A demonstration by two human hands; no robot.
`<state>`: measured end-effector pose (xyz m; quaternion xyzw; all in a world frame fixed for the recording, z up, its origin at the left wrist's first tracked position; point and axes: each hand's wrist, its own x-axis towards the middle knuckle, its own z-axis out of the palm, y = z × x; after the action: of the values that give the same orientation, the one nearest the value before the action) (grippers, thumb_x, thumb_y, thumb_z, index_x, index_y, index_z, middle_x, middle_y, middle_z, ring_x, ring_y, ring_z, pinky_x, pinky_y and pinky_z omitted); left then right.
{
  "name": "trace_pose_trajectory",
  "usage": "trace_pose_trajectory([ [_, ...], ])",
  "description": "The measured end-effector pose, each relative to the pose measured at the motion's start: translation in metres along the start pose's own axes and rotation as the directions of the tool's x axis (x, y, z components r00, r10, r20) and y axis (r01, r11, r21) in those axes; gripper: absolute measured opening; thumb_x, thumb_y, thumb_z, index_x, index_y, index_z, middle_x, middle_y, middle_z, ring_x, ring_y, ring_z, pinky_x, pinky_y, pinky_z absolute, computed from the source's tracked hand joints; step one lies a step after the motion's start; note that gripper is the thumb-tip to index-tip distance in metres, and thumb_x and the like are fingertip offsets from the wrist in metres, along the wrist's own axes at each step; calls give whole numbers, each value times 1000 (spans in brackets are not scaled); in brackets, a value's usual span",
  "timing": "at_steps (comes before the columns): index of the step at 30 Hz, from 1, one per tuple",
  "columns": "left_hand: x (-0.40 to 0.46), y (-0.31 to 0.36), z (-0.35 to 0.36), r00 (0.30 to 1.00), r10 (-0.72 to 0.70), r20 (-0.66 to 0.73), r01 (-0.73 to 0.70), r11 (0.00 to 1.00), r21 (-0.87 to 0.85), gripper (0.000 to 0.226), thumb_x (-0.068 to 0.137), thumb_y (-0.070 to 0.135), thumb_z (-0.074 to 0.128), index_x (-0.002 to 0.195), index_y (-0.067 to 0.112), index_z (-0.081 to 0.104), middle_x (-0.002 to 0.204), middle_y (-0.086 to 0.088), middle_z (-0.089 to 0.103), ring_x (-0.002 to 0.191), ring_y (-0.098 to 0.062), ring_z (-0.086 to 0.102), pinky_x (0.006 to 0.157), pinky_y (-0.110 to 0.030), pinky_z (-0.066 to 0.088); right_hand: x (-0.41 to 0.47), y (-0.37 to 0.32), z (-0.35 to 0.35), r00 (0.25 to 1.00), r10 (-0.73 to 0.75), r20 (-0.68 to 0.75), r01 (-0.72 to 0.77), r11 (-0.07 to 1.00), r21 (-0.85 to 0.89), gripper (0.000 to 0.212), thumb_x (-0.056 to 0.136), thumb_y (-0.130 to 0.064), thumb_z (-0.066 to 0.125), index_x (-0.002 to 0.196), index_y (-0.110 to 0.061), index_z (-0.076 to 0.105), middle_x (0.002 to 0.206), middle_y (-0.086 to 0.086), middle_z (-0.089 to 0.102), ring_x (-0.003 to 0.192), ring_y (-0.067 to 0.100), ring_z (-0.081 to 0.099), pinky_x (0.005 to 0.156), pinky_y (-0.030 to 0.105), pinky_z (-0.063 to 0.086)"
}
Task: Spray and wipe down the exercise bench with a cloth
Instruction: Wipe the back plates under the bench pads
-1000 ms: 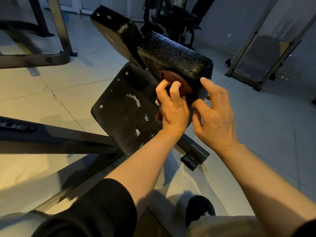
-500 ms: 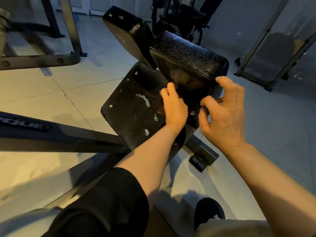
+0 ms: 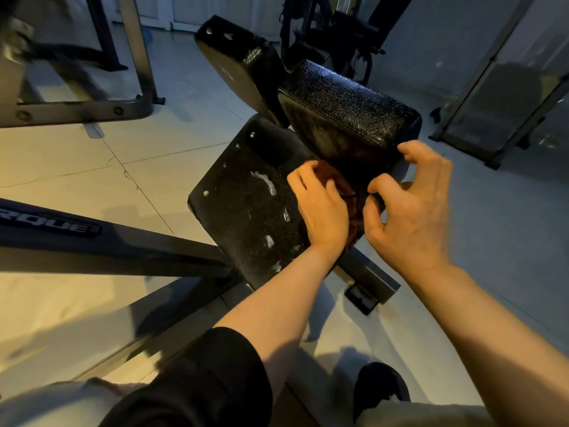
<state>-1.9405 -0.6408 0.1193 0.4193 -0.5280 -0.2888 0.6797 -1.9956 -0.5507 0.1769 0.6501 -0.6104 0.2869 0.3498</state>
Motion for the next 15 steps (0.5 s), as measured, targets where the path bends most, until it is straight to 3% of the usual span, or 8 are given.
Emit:
trace_pose_trajectory([
  [2, 16, 16, -3, 969, 57, -239, -67, 997, -34, 35, 85, -9, 55, 119, -5, 51, 123, -22, 45, 112, -15, 44, 97, -1, 27, 2, 1, -1, 1000, 7, 15, -7, 1000, -9, 6, 81, -7, 59, 80, -1, 60, 128, 25, 46, 111, 40, 44, 72, 20, 23],
  [4, 30, 26, 1, 941, 155, -300, -170, 985, -25, 36, 85, -9, 56, 121, -6, 52, 127, -25, 45, 121, -28, 46, 104, -4, 25, 2, 1, -2, 1000, 6, 29, -5, 1000, -13, 6, 81, -7, 59, 81, 0, 60, 128, 26, 47, 111, 40, 44, 72, 21, 23],
  [6, 30, 23, 5, 960, 176, -216, -185, 983, -21, 35, 84, -10, 57, 118, -5, 54, 125, -23, 47, 121, -31, 47, 106, -9, 29, 0, 1, -1, 999, 16, 39, -15, 1000, -14, 8, 82, -8, 58, 81, -1, 60, 131, 23, 43, 113, 38, 41, 68, 25, 30],
  [9, 13, 0, 1, 997, 35, 74, -35, 999, -1, 30, 80, -10, 59, 108, -1, 55, 114, -16, 49, 103, -15, 47, 96, -27, 42, -3, -1, -1, 999, 14, 34, -15, 1000, 17, 9, 83, -10, 58, 82, -2, 61, 134, 15, 36, 115, 36, 37, 66, 28, 36],
  [10, 9, -8, -1, 996, -14, 85, 13, 1000, 12, 30, 80, -9, 59, 109, 0, 55, 114, -15, 48, 98, -9, 44, 94, -20, 40, -2, -1, -2, 999, 21, 33, -21, 999, 23, 9, 82, -10, 58, 81, -2, 61, 134, 15, 37, 115, 37, 38, 67, 27, 34],
  [12, 13, -8, -5, 996, -49, -68, 49, 999, -1, 32, 83, -8, 58, 113, 0, 54, 118, -15, 46, 99, -9, 44, 93, -3, 32, 0, -1, -2, 999, 36, 32, -37, 999, 22, 8, 81, -9, 59, 80, -1, 61, 133, 21, 41, 114, 40, 41, 72, 23, 26],
  [15, 34, 16, -6, 950, 82, -303, -99, 994, -40, 37, 81, -11, 57, 117, -4, 52, 123, -20, 44, 114, -19, 45, 98, -3, 28, -1, -1, 0, 998, 42, 43, -43, 999, 15, 8, 80, -9, 61, 79, -1, 61, 131, 27, 46, 113, 44, 43, 73, 19, 19],
])
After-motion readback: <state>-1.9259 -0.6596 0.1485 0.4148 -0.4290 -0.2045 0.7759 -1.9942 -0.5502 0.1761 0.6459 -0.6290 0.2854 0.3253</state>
